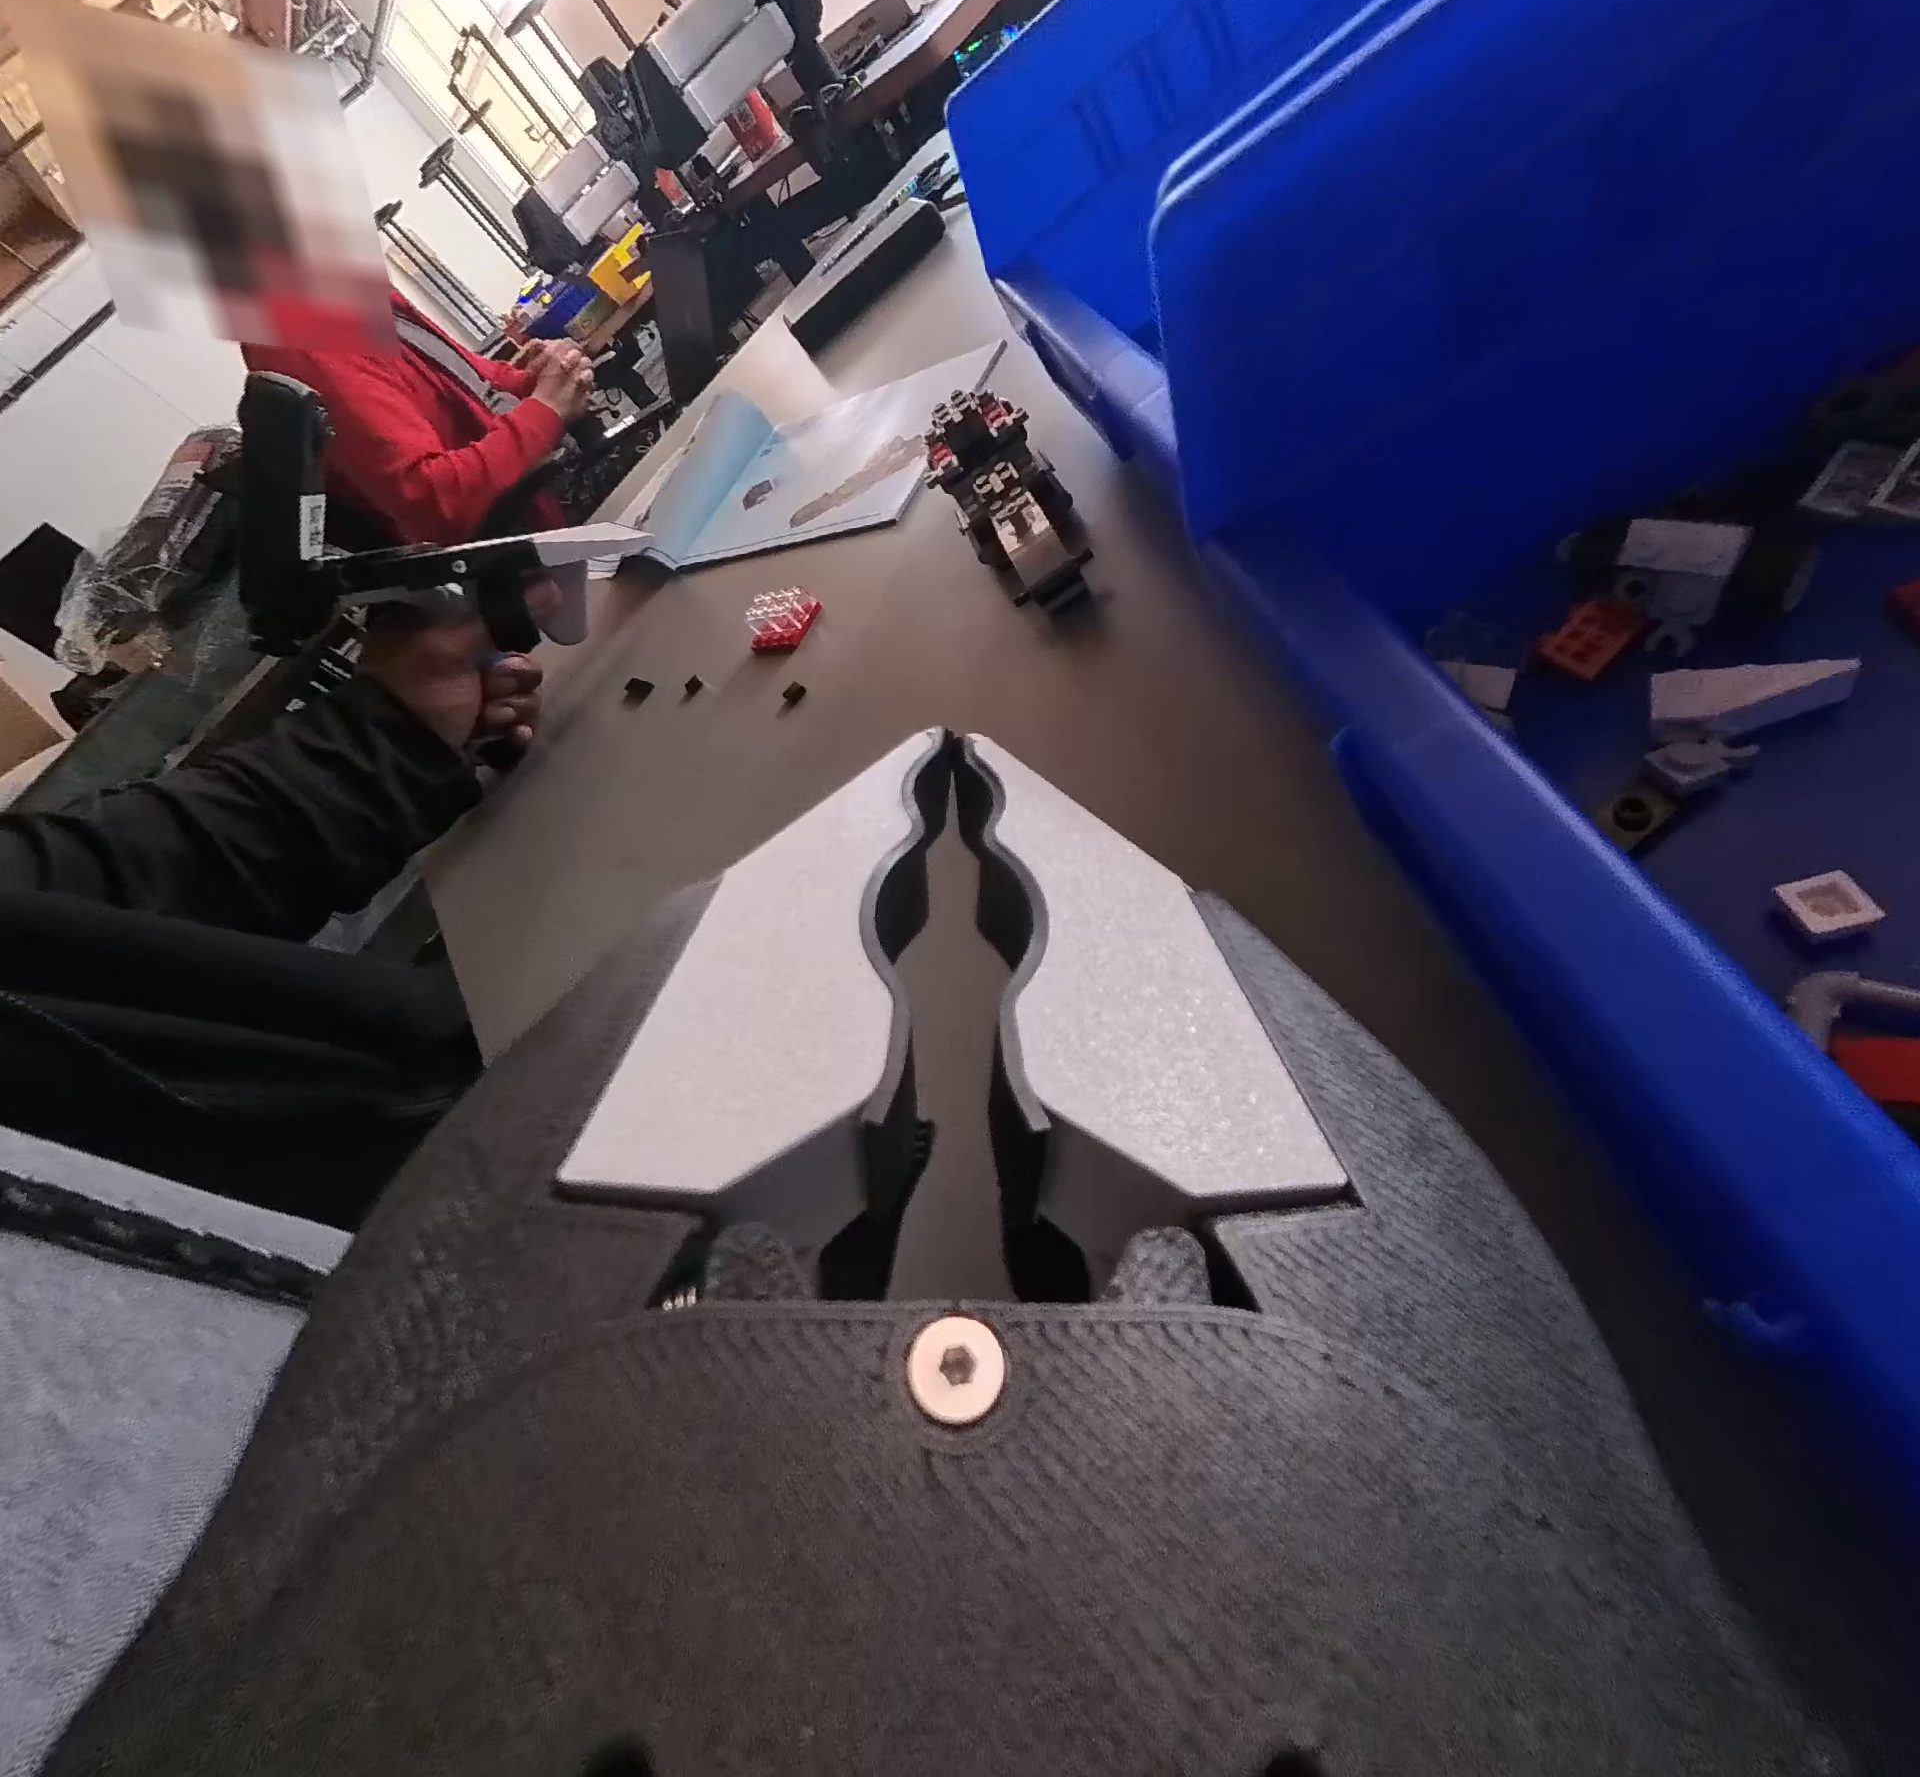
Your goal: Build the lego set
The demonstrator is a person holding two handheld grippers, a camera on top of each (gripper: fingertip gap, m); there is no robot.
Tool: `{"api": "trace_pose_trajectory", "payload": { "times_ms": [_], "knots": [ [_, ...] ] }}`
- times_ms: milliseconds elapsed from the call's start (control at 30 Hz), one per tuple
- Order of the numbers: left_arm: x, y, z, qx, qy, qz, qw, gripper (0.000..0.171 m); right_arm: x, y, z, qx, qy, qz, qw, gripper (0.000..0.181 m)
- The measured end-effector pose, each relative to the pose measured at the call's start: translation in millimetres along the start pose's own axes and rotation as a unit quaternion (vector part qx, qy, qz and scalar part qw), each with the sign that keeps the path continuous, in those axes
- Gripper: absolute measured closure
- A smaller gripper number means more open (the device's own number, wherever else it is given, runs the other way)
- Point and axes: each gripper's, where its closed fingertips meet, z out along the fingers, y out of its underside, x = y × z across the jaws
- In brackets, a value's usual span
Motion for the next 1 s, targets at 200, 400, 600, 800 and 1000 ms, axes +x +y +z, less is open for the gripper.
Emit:
{"api": "trace_pose_trajectory", "payload": {
  "times_ms": [200,400,600,800,1000],
  "knots": [
    [2,0,0,0.001,0.005,0.005,1.000,0.134,3,1,1,-0.002,0.016,-0.002,1.000,0.180],
    [6,0,-1,0.002,0.017,0.011,1.000,0.134,7,0,2,-0.002,0.032,-0.002,0.999,0.180],
    [9,-2,-2,0.008,0.028,0.014,0.999,0.134,11,1,3,-0.004,0.047,-0.005,0.999,0.180],
    [13,-4,-5,0.021,0.036,0.020,0.999,0.134,12,3,6,-0.014,0.059,-0.013,0.998,0.180],
    [14,-6,-6,0.026,0.047,0.012,0.998,0.134,13,6,9,-0.026,0.071,-0.021,0.997,0.179]
  ]
}}
